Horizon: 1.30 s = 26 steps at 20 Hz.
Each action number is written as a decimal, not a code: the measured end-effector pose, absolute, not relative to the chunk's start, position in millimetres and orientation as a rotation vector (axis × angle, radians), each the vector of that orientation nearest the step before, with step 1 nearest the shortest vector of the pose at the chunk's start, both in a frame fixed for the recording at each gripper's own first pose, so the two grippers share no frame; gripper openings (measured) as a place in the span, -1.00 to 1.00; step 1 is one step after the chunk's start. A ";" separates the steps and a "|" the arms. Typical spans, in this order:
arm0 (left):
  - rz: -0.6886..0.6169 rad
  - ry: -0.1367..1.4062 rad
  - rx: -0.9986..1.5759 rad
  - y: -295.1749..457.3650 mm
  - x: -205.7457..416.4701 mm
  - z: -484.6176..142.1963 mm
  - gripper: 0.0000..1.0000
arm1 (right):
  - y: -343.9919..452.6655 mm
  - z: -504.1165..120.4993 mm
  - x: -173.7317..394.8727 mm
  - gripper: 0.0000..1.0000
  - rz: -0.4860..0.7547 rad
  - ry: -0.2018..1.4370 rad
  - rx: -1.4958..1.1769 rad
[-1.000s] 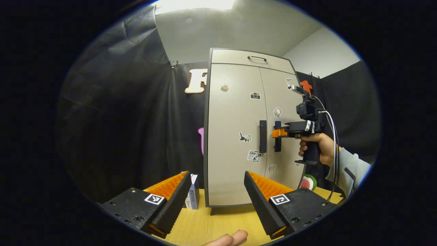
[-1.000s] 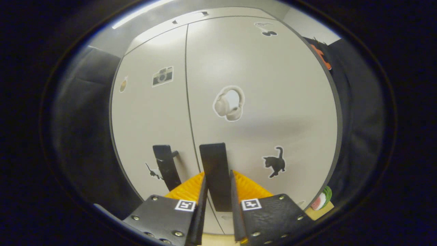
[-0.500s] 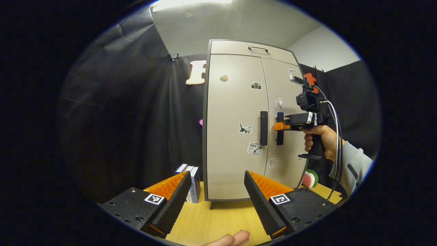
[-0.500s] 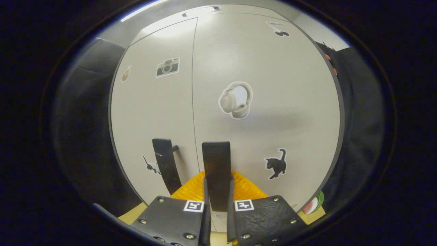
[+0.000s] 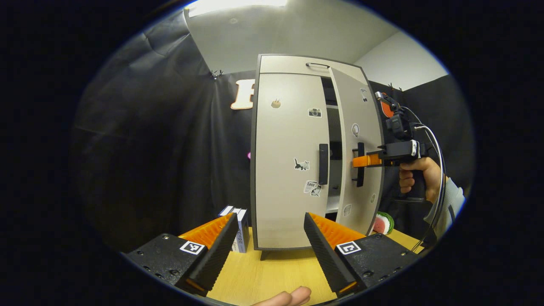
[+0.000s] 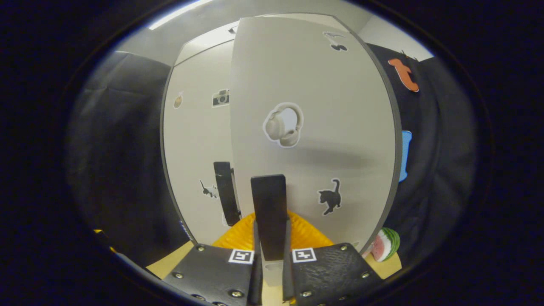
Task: Open the right door of the double-door shoe cabinet with the right hand, and open the left door with the left hand.
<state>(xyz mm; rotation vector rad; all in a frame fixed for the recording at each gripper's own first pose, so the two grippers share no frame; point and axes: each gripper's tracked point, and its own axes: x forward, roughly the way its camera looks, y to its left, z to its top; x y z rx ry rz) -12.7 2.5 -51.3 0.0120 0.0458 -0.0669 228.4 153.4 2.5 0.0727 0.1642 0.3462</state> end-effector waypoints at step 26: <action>-0.167 0.051 -0.014 -66.0 -18.8 -59.2 0.93 | 71.6 10.9 196.6 -0.65 0.339 0.145 0.125</action>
